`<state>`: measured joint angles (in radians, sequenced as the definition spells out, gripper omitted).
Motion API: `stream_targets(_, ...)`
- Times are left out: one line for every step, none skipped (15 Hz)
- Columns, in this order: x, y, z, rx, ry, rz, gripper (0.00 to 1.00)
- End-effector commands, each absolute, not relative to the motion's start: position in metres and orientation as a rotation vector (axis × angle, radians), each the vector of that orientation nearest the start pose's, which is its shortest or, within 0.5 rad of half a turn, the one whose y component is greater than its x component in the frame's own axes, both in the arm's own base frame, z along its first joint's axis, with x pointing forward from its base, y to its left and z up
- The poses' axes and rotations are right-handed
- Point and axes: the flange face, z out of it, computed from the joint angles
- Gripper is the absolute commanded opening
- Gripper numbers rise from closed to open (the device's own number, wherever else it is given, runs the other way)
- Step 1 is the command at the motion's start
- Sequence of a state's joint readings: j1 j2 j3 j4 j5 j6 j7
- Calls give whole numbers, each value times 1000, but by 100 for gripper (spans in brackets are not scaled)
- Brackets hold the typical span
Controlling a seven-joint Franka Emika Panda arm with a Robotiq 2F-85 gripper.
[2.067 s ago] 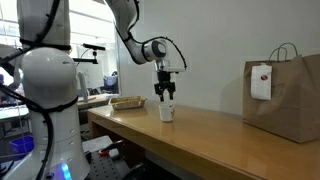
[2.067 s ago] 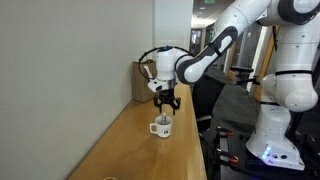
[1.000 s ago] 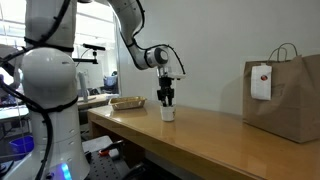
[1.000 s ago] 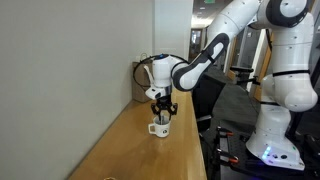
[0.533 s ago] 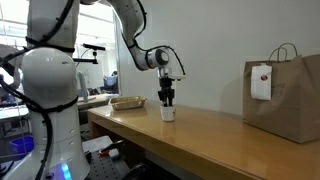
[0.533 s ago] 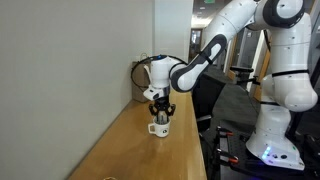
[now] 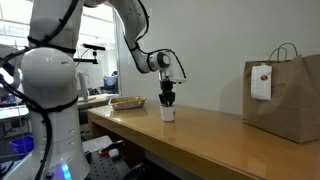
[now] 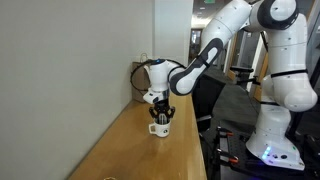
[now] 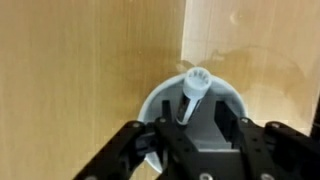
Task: Pick the marker from the cup and put it on the table
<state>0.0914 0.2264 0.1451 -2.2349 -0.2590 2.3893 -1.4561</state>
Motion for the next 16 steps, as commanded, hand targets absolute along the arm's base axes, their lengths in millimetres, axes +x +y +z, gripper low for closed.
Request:
stream_targets(528,121,259,1741,2489,-187,26)
stream_targets(528,120,257,1725,2494,-188,18)
stream_targets(528,121,257,1710,2496,-186,11)
stream_targets(528,122,258,1696,2496,-183,1)
stream_targets(527,123,262,1683,2492,-179,0)
stream_targets(527,124,266,1673,2484,-176,5)
stream_targets(527,125,272,1661,2467,-170,5)
stream_targets(527,125,278,1650,2457,-168,5)
stream_targets(528,124,287,1657,2437,-166,5)
stream_targets(529,123,295,1678,2416,-155,5)
stream_targets(529,121,307,1730,2397,-149,5)
stream_targets(528,118,317,1772,2379,-141,5)
stream_targets(528,113,330,1836,2351,-130,5)
stream_targets(528,107,342,1898,2331,-126,5)
stream_targets(528,97,354,1962,2301,-116,5)
stream_targets(529,85,365,2044,2266,-107,5)
